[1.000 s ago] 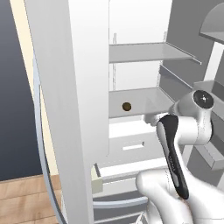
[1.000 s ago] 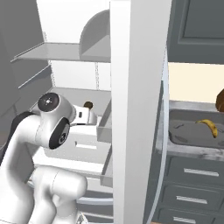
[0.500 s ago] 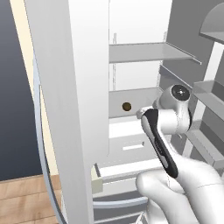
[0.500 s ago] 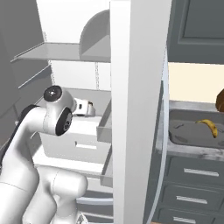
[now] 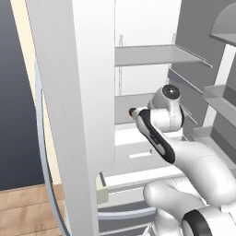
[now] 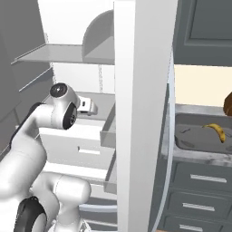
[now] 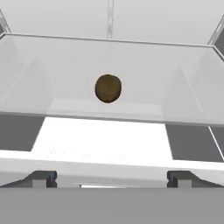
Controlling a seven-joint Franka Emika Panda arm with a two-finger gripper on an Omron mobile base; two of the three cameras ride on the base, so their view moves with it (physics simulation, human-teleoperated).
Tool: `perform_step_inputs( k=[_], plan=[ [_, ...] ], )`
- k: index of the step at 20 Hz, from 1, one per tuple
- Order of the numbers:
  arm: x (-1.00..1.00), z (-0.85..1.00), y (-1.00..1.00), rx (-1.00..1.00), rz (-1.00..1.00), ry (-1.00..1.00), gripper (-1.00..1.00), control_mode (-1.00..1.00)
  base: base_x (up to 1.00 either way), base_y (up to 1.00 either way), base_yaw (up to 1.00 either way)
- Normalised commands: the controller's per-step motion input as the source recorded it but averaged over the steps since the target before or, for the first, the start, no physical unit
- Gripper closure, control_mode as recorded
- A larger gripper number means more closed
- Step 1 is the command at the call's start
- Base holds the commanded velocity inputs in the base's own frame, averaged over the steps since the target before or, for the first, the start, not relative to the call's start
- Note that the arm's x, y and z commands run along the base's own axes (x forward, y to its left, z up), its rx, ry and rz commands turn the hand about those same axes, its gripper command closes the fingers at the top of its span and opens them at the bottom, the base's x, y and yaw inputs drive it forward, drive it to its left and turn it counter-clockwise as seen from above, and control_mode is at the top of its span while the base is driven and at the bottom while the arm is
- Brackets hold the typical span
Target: Pick the banana and kiwi from the fridge and place them inside the tupperware on the counter.
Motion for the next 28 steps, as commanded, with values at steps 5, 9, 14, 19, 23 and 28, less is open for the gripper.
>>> perform_step_inputs(
  k=[5,9,14,19,23,28],
  plan=[
    [0.57,-0.16,0.03,0.00,0.00,0.03,-1.00,-1.00,0.00,0.00,0.00],
    [0.51,-0.27,0.00,0.00,0.00,0.01,-1.00,-1.00,0.00,0.00,0.00],
    [0.54,-0.30,0.07,0.00,0.00,0.00,-1.00,-1.00,0.00,0.00,0.00],
    [0.63,-0.19,0.10,0.00,0.00,0.00,-1.00,-1.00,0.00,0.00,0.00],
    [0.55,-0.21,0.07,0.00,0.00,0.02,-1.00,-1.00,0.00,0.00,0.00],
    [0.45,-0.29,0.03,0.00,0.00,0.04,-1.00,-1.00,0.00,0.00,0.00]
  ],
)
